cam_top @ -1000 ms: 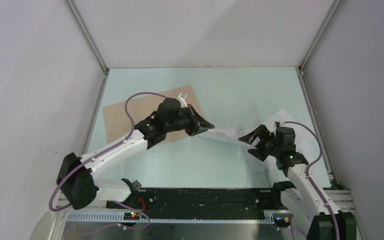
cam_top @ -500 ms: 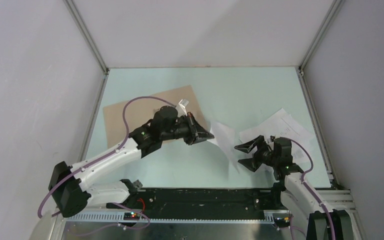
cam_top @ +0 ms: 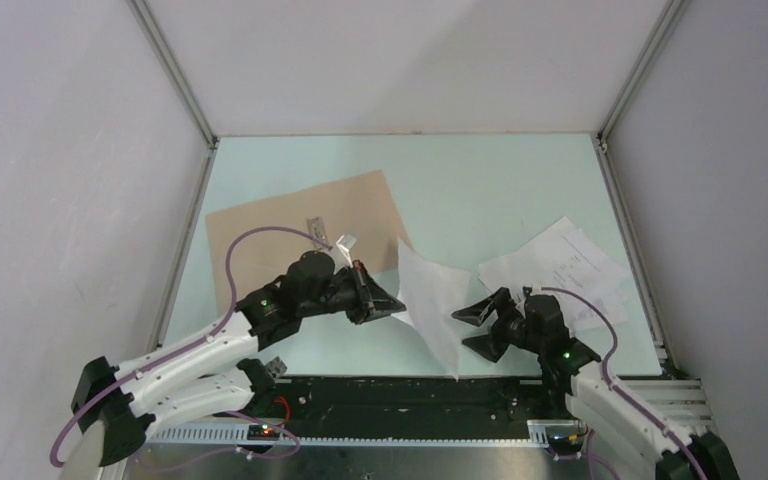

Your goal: Put the files into the folder

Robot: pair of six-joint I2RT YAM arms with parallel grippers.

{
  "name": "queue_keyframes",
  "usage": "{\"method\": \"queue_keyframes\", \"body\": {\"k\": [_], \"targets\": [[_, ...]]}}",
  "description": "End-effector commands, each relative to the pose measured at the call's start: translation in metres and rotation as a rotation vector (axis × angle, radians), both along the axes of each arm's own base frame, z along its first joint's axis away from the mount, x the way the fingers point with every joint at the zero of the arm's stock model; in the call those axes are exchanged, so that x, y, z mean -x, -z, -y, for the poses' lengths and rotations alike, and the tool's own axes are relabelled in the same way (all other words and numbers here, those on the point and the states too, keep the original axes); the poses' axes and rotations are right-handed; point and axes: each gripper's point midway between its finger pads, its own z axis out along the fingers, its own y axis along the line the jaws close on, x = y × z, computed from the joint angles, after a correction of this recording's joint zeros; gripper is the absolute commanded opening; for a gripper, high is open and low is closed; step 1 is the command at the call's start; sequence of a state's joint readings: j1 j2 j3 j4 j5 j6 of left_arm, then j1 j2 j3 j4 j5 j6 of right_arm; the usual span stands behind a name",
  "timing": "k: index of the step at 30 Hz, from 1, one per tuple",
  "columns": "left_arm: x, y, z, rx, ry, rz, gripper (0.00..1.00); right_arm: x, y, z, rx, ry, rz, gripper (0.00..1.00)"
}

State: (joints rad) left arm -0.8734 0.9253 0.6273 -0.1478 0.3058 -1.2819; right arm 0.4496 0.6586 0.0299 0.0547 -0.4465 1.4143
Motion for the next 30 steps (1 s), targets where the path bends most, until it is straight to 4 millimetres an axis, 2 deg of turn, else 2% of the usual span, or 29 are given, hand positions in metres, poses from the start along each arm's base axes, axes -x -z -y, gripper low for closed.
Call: {"method": "queue_keyframes", "body": {"k": [1, 2, 5, 9, 10, 14, 18, 20, 23, 29, 30], "targets": [[-0.001, -0.005, -0.007, 0.034, -0.065, -0.027, 0.0, 0.0, 0.022, 0.022, 0.098, 0.12, -0.018, 0.9], [-0.002, -0.004, -0.008, 0.034, -0.075, -0.029, 0.0, -0.003, 0.015, 0.023, 0.09, 0.135, 0.022, 0.91], [-0.002, -0.006, -0.01, 0.039, -0.092, -0.045, 0.0, -0.001, 0.021, 0.025, 0.077, 0.15, 0.025, 0.94], [-0.002, -0.005, -0.011, 0.04, -0.106, -0.064, 0.0, -0.004, 0.016, 0.018, 0.036, 0.153, 0.031, 0.94], [-0.002, -0.005, -0.012, 0.038, -0.11, -0.068, 0.0, 0.0, 0.022, 0.018, 0.066, 0.143, 0.004, 0.94], [-0.003, -0.006, -0.012, 0.029, -0.116, -0.072, 0.0, 0.002, 0.023, 0.022, 0.176, 0.126, -0.027, 0.94], [-0.004, -0.01, -0.012, 0.028, -0.121, -0.074, 0.0, 0.01, 0.032, 0.021, 0.204, 0.116, -0.063, 0.95], [-0.005, -0.012, -0.012, 0.029, -0.127, -0.075, 0.0, 0.012, 0.037, 0.016, 0.184, 0.111, -0.073, 0.96], [-0.005, -0.013, -0.012, 0.028, -0.133, -0.078, 0.0, 0.008, 0.032, 0.003, 0.109, 0.121, -0.057, 0.97], [-0.006, -0.013, -0.014, 0.026, -0.146, -0.089, 0.0, 0.003, 0.023, -0.017, 0.092, 0.091, -0.057, 0.99], [-0.006, -0.014, -0.014, 0.026, -0.146, -0.089, 0.0, 0.006, 0.028, -0.019, 0.103, 0.082, -0.074, 0.99]]}}
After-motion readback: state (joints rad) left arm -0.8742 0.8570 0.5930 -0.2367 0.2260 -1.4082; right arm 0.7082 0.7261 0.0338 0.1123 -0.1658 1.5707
